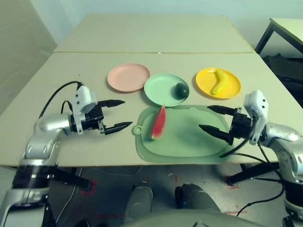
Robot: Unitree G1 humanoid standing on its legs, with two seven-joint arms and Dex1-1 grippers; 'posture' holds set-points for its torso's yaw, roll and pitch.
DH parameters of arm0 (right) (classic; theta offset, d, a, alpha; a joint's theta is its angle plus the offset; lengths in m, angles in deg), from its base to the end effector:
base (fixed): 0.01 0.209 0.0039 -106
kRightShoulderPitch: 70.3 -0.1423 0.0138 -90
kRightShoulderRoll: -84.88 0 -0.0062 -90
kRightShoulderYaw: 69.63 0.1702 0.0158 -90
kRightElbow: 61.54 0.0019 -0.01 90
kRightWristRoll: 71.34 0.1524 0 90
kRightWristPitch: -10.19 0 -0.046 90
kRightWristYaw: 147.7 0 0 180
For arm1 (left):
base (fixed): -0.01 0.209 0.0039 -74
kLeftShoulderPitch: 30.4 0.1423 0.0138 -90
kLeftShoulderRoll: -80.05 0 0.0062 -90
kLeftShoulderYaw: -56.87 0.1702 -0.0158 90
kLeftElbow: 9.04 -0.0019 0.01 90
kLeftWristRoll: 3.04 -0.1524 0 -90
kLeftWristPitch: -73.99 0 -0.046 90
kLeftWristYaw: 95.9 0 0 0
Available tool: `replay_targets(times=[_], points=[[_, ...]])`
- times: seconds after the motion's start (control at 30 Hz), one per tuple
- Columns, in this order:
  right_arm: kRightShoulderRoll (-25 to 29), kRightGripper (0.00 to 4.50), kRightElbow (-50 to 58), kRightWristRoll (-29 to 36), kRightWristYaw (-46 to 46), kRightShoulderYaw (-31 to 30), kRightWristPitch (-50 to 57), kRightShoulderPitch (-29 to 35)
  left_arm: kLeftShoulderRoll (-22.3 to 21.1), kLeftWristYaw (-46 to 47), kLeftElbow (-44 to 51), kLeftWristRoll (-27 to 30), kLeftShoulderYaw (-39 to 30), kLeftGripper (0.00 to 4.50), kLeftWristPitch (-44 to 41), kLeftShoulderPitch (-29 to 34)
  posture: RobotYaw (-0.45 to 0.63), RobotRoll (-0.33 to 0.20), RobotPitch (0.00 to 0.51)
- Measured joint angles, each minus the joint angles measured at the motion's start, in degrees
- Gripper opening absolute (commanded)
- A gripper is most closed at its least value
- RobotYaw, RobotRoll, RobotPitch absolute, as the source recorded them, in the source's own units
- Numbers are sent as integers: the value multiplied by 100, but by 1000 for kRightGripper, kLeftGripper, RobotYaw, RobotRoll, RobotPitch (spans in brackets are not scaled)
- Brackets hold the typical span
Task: Place the fruits into color-matched plates.
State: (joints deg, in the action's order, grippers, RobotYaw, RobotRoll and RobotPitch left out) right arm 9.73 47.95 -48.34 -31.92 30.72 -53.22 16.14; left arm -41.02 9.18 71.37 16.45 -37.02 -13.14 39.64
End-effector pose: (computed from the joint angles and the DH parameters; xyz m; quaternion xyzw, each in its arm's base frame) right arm 0.2174 -0.2373 0.1526 -0.0623 0.0498 0.5166 0.8525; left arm 0.2631 0.2880 0.1874 0.2657 0.0195 -0.5373 0.8002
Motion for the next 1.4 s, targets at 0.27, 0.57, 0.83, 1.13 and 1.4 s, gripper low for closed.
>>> replay_targets(times=[0.27, 0.57, 0.83, 1.13, 1.4], points=[[-215, 4466, -800, 435, 38, 92, -789, -32, 156, -1206, -1062, -706, 958, 4500, 2027, -1986, 17, 0, 76], [-73, 4466, -2270, 123, -842, -232, -2686, 143, 454, -1686, -2237, -939, 2339, 4500, 3774, -3339, -24, 0, 69], [79, 4466, -3255, -161, -1312, -514, -3966, -54, 810, -1688, -2696, -870, 2920, 4500, 4312, -3736, -35, 0, 68], [80, 4466, -3344, -160, -1177, -656, -4060, -209, 791, -1690, -2695, -860, 3619, 4500, 4595, -3944, -53, 0, 62], [87, 4466, -3334, -158, -973, -680, -4017, -285, 753, -1691, -2853, -779, 4512, 4500, 5075, -4383, -78, 0, 65]])
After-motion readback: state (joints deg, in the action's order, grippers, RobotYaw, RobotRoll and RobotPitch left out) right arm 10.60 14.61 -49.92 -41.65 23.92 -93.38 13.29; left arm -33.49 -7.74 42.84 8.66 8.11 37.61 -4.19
